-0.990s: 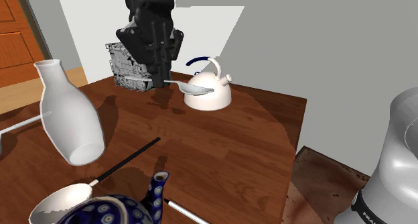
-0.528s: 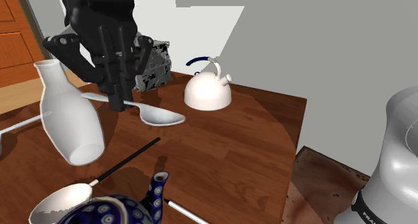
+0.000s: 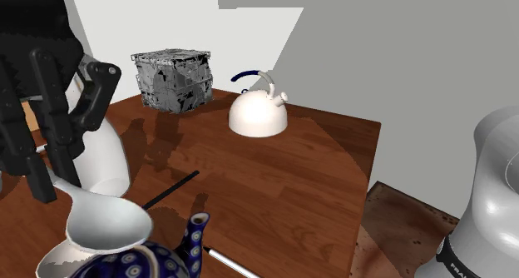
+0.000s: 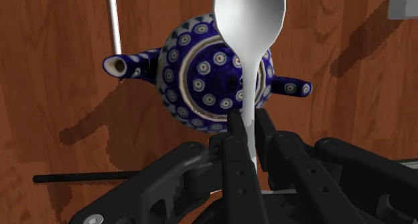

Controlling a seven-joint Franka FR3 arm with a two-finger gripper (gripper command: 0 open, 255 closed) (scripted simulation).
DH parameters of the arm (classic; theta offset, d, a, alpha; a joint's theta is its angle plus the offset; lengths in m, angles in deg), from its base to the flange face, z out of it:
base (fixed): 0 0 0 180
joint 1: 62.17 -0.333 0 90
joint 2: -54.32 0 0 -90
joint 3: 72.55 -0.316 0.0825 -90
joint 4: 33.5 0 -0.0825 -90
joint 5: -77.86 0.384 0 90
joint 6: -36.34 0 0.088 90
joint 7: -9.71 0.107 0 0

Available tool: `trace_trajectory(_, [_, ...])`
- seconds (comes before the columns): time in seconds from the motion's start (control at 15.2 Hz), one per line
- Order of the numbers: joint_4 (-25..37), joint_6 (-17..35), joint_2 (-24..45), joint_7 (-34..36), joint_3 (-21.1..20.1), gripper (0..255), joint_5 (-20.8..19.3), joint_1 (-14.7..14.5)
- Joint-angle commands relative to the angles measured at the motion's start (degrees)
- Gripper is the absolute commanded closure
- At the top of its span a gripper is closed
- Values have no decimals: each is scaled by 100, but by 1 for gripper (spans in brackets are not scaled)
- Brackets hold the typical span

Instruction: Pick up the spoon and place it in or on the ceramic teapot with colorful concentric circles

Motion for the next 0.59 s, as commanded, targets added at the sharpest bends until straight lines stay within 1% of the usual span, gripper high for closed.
trace_trajectory(0.0, [-41,106,51,75,-39,255,-13,-44])
trace_trajectory(0.53, [-644,708,59,-31,-44,255,6,-51])
